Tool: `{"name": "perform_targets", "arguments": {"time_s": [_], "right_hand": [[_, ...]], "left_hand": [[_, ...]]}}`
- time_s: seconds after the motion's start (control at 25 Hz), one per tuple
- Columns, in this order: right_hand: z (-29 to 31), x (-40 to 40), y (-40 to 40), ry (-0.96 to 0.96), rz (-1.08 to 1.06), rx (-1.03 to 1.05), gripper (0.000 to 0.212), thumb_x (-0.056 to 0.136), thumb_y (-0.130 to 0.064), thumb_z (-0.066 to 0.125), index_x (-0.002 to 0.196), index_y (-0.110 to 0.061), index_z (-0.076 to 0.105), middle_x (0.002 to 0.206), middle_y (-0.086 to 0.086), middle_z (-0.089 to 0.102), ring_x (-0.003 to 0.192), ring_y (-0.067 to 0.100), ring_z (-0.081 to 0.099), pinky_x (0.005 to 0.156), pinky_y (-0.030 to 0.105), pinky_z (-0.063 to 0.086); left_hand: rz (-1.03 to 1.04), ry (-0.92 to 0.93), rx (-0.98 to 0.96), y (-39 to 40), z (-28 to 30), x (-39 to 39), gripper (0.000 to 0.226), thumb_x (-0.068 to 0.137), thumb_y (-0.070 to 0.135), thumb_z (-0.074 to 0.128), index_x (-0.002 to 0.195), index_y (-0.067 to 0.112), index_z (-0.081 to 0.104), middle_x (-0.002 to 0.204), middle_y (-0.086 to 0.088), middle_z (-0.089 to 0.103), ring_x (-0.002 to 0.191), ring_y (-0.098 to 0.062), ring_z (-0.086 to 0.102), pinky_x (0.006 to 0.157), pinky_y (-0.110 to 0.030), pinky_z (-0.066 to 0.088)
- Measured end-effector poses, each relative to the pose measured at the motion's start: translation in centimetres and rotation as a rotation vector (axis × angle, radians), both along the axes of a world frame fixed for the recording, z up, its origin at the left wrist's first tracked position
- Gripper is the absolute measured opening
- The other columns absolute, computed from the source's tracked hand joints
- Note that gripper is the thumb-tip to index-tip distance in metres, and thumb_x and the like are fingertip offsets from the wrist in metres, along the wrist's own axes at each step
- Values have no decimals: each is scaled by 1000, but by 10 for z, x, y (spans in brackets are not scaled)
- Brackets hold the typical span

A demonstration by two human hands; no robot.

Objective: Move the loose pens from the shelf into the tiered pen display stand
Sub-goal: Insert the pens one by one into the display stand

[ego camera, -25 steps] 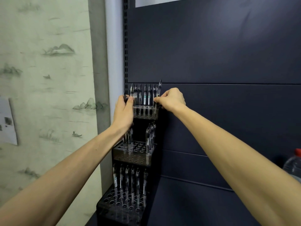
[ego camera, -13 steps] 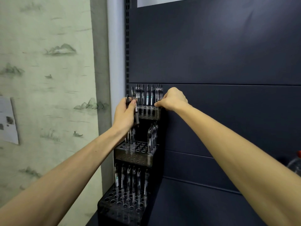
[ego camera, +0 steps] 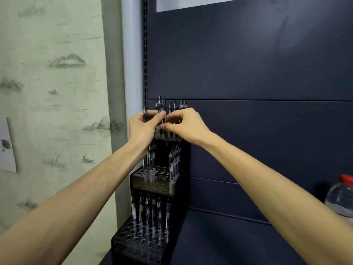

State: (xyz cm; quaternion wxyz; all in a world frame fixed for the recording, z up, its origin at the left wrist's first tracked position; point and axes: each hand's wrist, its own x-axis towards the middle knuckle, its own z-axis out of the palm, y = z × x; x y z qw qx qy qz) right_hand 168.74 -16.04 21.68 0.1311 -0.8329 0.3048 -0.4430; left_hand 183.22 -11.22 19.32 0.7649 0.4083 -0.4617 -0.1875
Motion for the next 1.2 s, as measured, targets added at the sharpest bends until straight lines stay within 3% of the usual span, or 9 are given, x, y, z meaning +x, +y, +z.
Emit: {"name": "perform_targets", "arguments": {"time_s": [0.16,0.28,0.36,0.48,0.64,0.76,0.92,1.08,1.2], "right_hand": [[-3,-2,-8,-46,-14,-8,13,79,-37,85,88,-31,78,84,-13,75,85,5,70,88,40,58],[5,-10,-16,-201,-72,39,22,83,-32,83,102,-22,80,94,-10,77,92,5,71,93,37,58],[13,-19,-22,-322,-125,66,24,85,-32,81,106,-22,79,94,-11,76,92,5,71,92,36,59],[19,-26,-29,-437,-176,97,23,85,-33,81,105,-22,78,89,-11,75,87,9,72,88,37,60],[18,-21,-30,-411,-162,177,22,85,-28,82,103,-17,77,88,-4,76,80,15,74,79,42,63],[16,-14,-29,-385,-151,202,20,87,-24,82,102,-13,76,89,1,77,75,14,74,72,36,64],[18,-9,-23,-436,-180,98,18,88,-24,80,104,-17,77,87,-5,75,80,15,74,78,39,63],[14,-9,-23,-311,-226,120,17,88,-23,79,103,-16,77,89,-4,75,85,21,74,83,43,62],[13,-10,-20,-221,-271,124,5,88,-23,80,91,-21,77,91,-2,76,89,20,73,83,41,61]], "left_hand": [[-3,1,-16,2,0,-8,15,85,16,83,96,9,76,87,-2,76,83,-12,73,86,-36,62],[40,2,-5,3,0,-6,10,98,23,70,98,13,71,77,4,69,52,-2,56,52,-15,45],[44,57,44,5,1,0,20,106,26,54,94,15,64,67,4,59,43,-3,42,42,-16,32],[61,-19,96,7,-3,8,32,110,32,43,90,16,61,63,3,57,44,-5,45,45,-19,35],[87,-100,115,8,-10,6,44,109,44,40,86,14,61,62,2,58,50,-9,49,52,-25,42],[162,-219,124,10,-13,9,49,108,50,38,78,16,57,59,3,57,49,-8,46,59,-31,38],[258,-339,88,17,-17,15,55,106,52,44,64,18,49,49,5,58,48,-6,50,63,-31,41],[302,-260,79,24,-16,20,49,103,58,48,83,14,58,51,6,56,51,-9,50,62,-34,44],[304,-213,94,26,-16,22,35,108,40,32,89,20,52,60,3,55,56,-14,46,61,-37,35]]}}
